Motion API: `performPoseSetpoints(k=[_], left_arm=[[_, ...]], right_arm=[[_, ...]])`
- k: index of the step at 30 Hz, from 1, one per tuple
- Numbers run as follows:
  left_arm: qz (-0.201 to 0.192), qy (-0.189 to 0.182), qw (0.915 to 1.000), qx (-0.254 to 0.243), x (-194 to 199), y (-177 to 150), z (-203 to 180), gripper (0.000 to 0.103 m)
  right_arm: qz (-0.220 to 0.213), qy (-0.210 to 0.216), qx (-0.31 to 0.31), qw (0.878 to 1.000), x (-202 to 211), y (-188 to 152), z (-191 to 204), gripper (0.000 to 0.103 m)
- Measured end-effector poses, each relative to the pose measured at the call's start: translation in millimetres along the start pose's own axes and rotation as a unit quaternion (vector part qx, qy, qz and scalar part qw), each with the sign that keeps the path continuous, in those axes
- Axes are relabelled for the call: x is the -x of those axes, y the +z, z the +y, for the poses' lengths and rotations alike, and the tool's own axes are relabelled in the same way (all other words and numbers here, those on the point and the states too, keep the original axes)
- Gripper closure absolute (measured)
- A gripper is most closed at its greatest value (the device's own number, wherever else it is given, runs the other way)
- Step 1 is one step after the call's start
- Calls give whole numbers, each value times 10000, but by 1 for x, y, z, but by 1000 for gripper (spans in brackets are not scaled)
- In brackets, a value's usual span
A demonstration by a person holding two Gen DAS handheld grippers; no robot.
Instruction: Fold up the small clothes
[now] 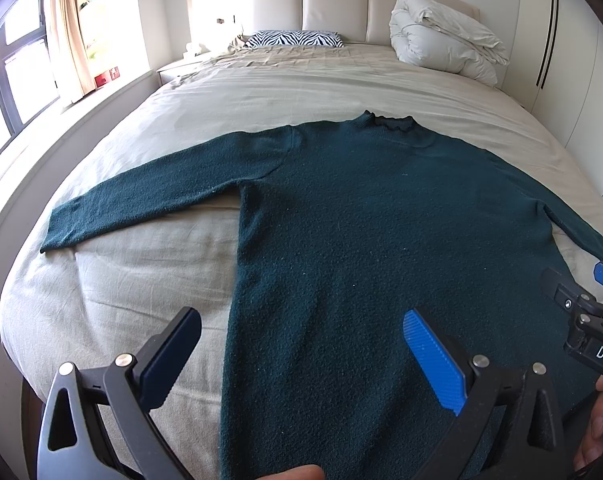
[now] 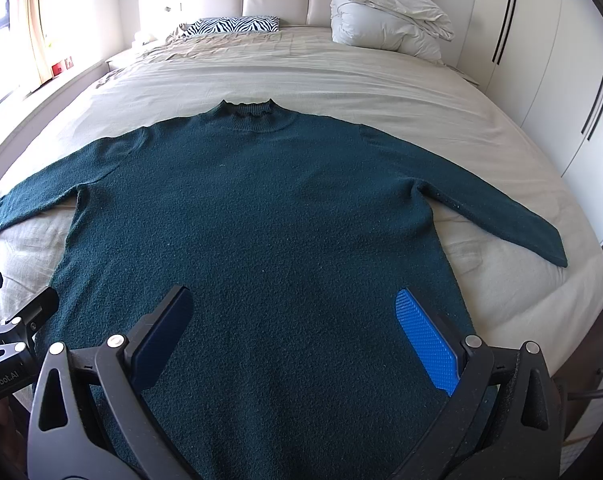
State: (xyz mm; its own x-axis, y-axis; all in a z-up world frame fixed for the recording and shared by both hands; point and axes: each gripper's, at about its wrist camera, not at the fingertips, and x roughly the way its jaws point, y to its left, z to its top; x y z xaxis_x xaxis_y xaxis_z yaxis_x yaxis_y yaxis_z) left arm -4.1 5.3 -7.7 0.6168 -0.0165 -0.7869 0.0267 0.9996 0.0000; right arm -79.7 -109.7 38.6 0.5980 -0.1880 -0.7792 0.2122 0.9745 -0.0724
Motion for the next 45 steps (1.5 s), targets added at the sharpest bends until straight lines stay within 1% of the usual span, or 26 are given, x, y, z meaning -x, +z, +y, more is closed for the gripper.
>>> performPoseSetpoints(k=[34, 42, 45], left_arm=[[17, -16, 10000, 0, -1, -5, 0, 0], [59, -8, 10000, 13, -4, -10, -2, 0], [144, -19, 9999, 50, -7, -8, -2, 0]], right_arm=[[14, -1, 2, 10000, -2, -3, 1, 0], [24, 7, -11, 10000, -2, -3, 1, 0], [28, 33, -47, 10000, -5, -6, -1, 0]])
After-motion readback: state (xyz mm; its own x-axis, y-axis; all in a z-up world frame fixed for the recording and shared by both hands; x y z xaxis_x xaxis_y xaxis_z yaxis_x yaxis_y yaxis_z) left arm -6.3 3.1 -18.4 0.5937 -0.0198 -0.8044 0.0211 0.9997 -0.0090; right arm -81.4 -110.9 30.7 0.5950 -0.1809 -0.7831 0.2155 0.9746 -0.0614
